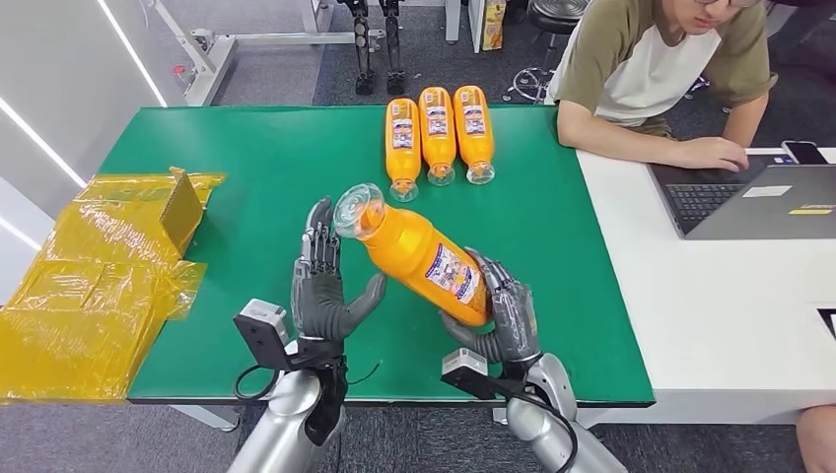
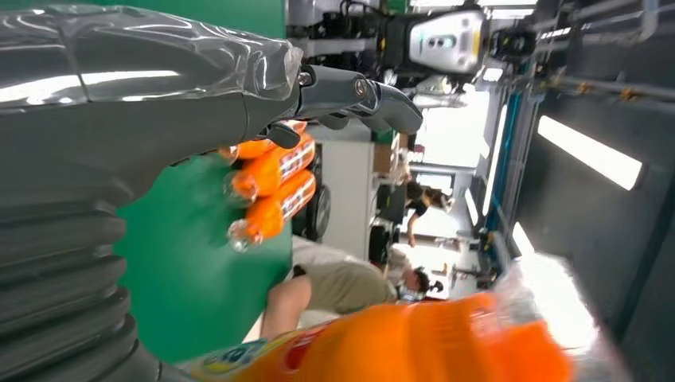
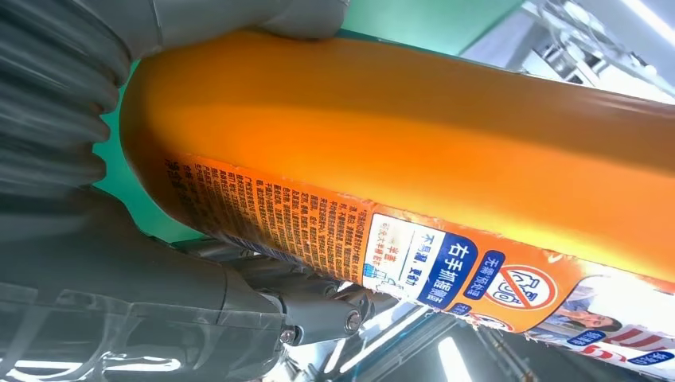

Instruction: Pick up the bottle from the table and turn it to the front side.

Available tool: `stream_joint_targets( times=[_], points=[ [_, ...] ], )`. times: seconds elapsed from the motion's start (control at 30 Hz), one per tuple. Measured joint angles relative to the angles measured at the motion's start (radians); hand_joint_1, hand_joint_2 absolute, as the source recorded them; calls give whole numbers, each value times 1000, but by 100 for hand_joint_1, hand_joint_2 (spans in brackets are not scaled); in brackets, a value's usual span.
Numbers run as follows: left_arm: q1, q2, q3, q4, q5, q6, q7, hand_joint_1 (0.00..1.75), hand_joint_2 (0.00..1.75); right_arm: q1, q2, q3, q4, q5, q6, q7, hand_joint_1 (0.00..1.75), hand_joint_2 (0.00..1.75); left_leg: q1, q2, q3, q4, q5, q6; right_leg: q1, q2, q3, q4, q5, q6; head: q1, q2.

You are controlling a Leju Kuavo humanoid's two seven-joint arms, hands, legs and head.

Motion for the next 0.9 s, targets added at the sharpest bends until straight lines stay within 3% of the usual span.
stream_joint_targets(
  times=[0.27,0.57,0.9],
  points=[
    [-25,-8,-2,63,21,-43,-23,0,175,7,22,4,23,-9,0,30,175,175,0,0,0,0,0,0,0,0,0,0,0,0,0,0],
    [-26,-5,-2,56,51,-2,-34,0,175,54,14,52,-19,119,13,165,175,175,0,0,-1,0,0,0,0,0,-1,0,0,0,0,0],
    [-23,-3,10,29,33,-27,-35,0,175,80,-10,89,-63,281,114,253,175,175,0,0,-1,0,0,0,0,0,-1,0,0,0,0,0]
  ],
)
